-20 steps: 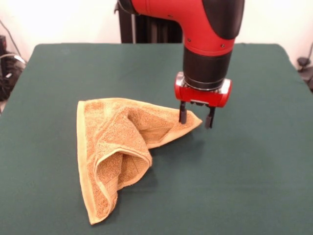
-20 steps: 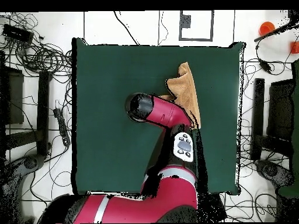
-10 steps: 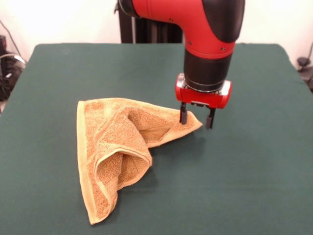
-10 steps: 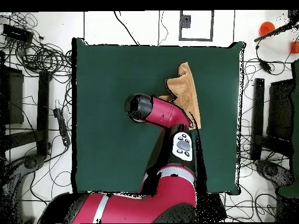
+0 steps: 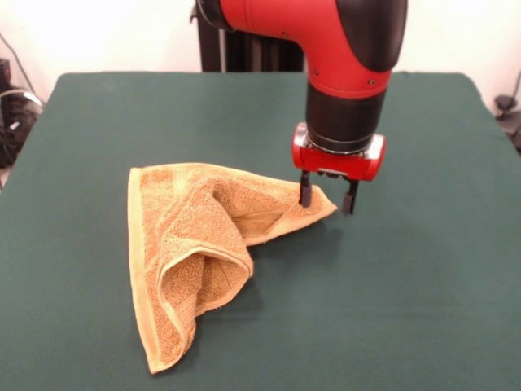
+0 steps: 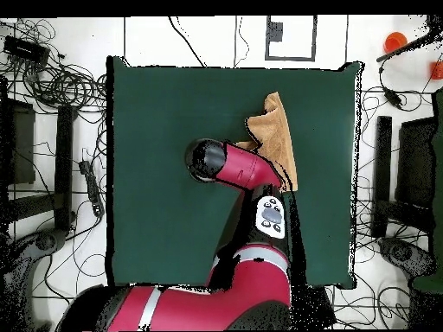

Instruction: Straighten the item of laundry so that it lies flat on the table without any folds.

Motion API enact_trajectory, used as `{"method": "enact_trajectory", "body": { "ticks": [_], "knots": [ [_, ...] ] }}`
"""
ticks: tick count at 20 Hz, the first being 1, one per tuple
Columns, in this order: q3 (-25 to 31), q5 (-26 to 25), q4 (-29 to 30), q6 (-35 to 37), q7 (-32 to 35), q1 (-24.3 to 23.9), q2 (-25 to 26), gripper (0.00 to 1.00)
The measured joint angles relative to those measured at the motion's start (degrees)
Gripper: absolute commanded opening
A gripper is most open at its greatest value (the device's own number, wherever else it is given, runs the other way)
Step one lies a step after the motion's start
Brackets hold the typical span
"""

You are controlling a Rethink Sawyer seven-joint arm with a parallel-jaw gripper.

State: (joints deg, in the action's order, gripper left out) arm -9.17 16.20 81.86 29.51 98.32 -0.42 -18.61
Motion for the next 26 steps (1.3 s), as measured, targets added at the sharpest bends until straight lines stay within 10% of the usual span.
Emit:
{"method": "enact_trajectory", "body": {
  "ticks": [26],
  "knots": [
    [0.13,0.74,-0.41,-4.62,0.00,0.02,2.25,1.00]
  ]
}}
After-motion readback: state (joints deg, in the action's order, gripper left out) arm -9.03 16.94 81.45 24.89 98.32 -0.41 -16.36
